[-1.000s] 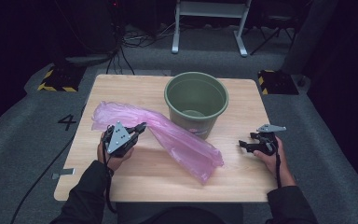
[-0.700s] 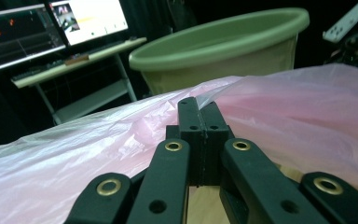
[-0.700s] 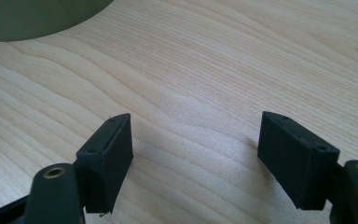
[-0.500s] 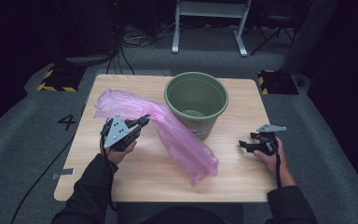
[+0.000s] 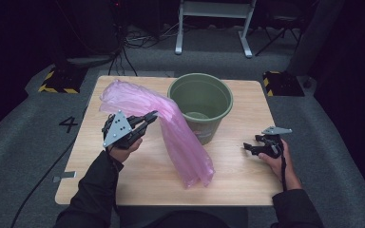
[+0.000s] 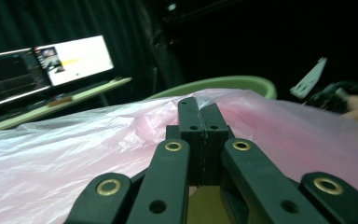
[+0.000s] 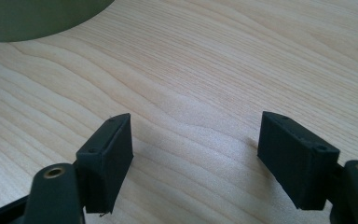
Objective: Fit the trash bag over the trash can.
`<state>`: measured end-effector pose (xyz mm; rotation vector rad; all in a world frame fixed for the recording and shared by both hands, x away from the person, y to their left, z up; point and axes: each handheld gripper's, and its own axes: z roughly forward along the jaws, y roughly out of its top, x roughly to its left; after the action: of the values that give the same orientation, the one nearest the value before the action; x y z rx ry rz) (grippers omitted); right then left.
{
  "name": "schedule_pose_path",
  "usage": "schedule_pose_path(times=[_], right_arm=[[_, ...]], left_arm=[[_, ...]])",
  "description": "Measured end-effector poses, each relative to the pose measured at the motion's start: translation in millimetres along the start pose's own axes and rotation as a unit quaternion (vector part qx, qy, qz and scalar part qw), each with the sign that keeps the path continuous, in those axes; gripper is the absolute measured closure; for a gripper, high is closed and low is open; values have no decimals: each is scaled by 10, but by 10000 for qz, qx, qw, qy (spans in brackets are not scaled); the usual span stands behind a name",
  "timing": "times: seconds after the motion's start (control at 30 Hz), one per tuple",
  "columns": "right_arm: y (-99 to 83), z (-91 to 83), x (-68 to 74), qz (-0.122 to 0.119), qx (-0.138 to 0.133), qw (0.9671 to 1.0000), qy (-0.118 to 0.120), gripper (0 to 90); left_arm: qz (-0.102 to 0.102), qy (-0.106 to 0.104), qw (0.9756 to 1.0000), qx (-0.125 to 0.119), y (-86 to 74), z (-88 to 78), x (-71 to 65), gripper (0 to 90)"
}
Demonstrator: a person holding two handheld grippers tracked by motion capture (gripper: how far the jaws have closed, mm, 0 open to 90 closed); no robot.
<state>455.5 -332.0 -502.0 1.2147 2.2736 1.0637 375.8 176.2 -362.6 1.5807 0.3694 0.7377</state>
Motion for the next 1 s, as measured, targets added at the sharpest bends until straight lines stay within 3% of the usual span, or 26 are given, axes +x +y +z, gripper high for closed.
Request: schedule_pose_path(times=[0.3,0.33,0.47,0.73,0.83,0.93,0.97,1.0], right_arm=[[0,0,0,0,0,10000,0,266],[0,-1,-2,-4,3,10000,1,266],[0,-3,-7,37,2,10000,-11,266],[13,-16,-7,44,-20,9999,-103,267],[36,-51,-16,92,-76,9999,-89,263],[128,-182,-25,164,-313,9993,-142,271],[207,-323,-18,173,-549,9982,-165,276],[207,-323,-18,173,-549,9982,-165,276]], left_arm=[[-85,-404,9991,-61,103,261,2,899],[-135,-547,9984,-84,119,324,11,899],[-206,-762,9968,-130,162,457,10,899],[-235,-1006,9946,-48,210,670,16,898],[-313,-1052,9940,24,185,765,22,898],[-305,-1095,9934,129,162,834,10,898],[-312,-1129,9930,156,158,866,-6,899],[-312,-1129,9930,156,158,866,-6,898]])
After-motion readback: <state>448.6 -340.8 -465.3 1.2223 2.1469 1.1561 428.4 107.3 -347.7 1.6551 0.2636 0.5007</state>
